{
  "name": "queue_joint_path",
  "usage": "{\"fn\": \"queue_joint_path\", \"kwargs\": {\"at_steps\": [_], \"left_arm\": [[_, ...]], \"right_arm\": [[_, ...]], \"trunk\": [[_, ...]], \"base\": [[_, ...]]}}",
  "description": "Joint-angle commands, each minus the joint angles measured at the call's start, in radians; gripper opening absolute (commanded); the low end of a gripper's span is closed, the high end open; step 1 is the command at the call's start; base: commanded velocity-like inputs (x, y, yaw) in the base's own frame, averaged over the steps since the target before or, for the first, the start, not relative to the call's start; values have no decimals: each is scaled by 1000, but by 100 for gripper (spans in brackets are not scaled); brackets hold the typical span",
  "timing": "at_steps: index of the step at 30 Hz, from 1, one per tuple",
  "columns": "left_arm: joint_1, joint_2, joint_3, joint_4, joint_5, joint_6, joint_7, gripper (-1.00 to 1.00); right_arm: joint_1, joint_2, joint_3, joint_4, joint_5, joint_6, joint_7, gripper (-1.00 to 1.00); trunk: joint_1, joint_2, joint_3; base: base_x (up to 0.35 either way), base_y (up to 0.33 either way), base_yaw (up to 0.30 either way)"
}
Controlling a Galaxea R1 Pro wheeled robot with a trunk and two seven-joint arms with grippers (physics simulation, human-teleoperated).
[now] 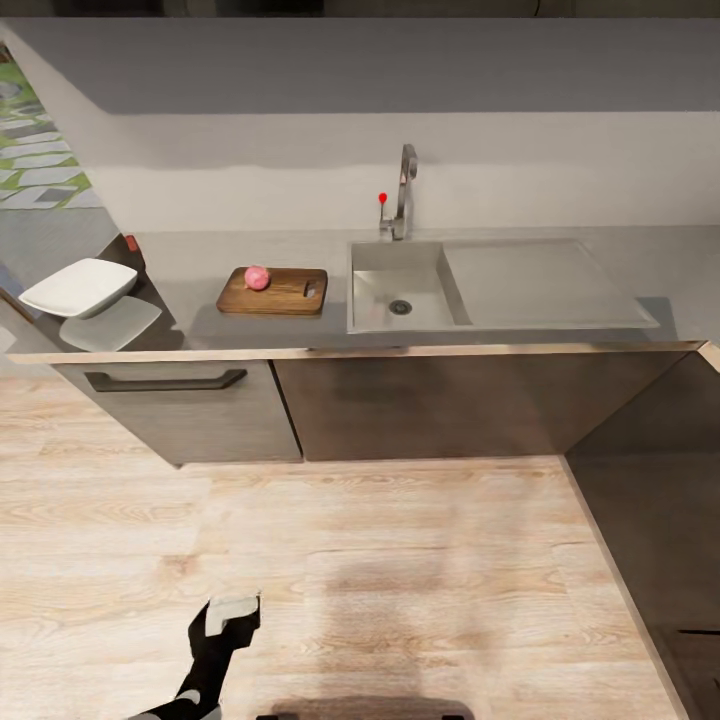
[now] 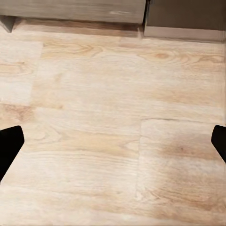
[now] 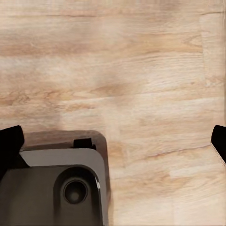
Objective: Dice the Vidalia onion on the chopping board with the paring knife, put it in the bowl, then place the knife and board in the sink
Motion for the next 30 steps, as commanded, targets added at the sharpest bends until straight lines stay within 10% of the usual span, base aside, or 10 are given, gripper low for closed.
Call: {"fn": "queue_joint_path", "kwargs": {"at_steps": [1,15,24,30], "left_arm": [[32,4,-9,4,2,-50,-1,100],[178,27,-8,5,0,-325,-7,100],[182,32,-8,4,0,-313,-1,100],[182,46,-6,1,1,-126,1,100]], "right_arm": [[-1,0,-4,-15,11,-2,-5,100],[-1,-29,-4,-34,6,-7,6,100],[-1,-29,-1,-31,6,-52,6,100],[-1,-29,-2,-29,6,-55,3,100]], "trunk": [[1,-2,-1],[1,-2,-1],[1,-2,-1],[1,-2,-1]], "base": [[0,0,0],[0,0,0],[0,0,0],[0,0,0]]}}
